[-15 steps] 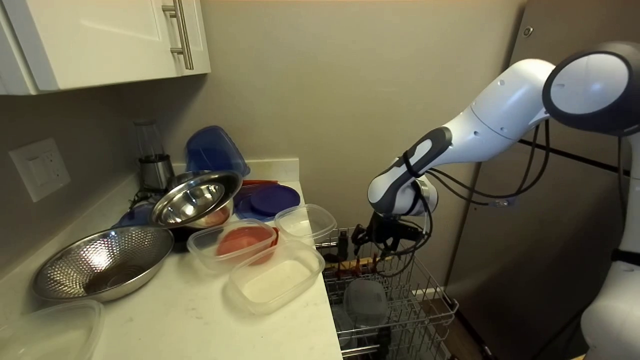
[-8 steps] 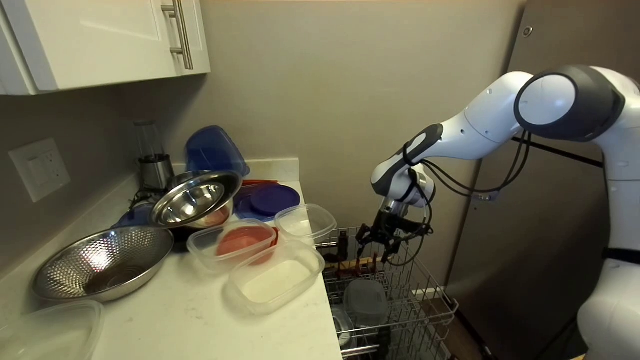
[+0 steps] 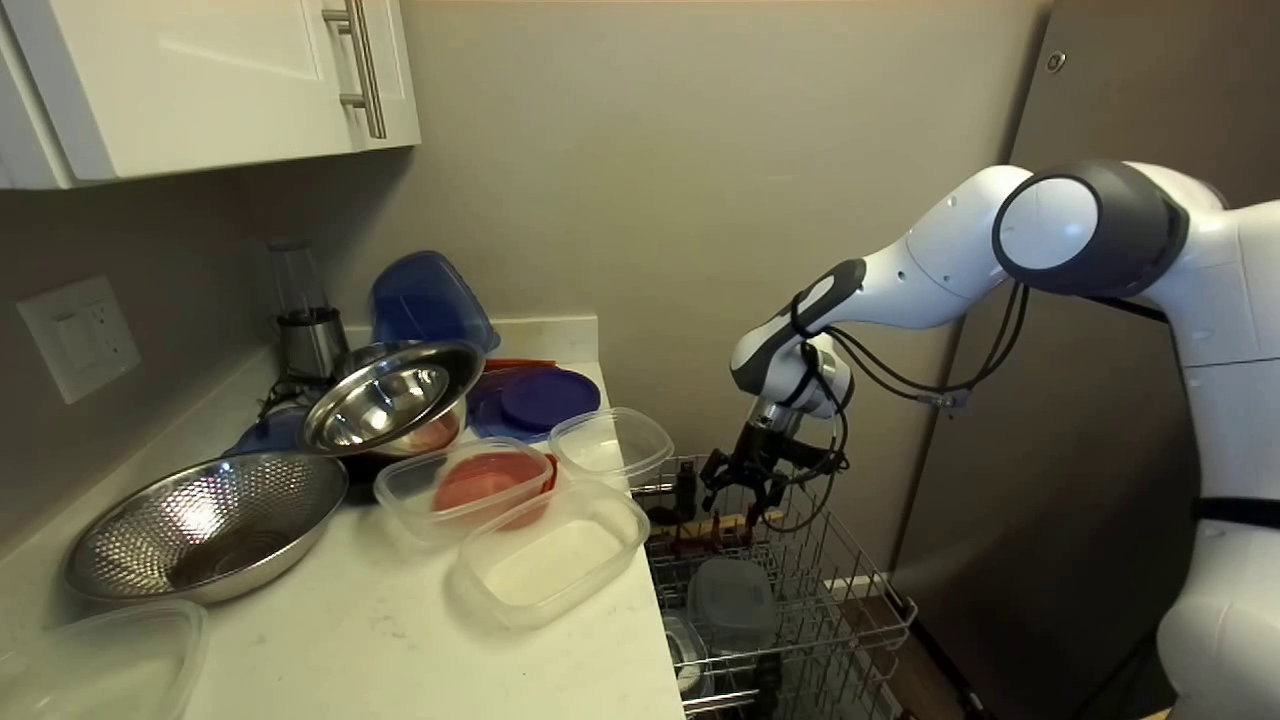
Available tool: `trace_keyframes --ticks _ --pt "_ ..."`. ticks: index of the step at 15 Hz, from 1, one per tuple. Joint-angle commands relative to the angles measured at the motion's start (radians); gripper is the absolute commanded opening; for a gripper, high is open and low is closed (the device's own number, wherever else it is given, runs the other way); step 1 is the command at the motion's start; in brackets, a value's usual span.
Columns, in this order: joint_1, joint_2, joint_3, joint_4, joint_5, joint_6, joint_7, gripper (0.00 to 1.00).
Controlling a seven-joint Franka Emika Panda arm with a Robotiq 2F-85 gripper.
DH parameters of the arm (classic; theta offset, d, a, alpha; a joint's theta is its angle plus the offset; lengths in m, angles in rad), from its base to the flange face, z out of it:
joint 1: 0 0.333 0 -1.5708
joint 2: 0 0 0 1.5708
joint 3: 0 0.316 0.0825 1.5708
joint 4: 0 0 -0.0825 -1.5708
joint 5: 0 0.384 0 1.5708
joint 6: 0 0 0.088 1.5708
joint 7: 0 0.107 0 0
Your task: Take out the bowl from the dishwashing rack
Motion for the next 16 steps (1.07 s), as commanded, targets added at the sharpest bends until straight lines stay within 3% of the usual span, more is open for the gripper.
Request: trace_keyframes --ticks 1,7,11,16 --pt "0.012 -0.001 -0.014 0.002 0.006 -0.005 -0.004 1.00" --pt "0.012 -0.001 -0.016 0.002 0.006 -0.004 -0.003 1.00" --pt "-0.013 0.190 0.030 0.161 0.023 -0.094 -0.108 1.00" --pt "-0.010 0.407 0.037 0.381 -0.025 -0.342 -0.138 1.00"
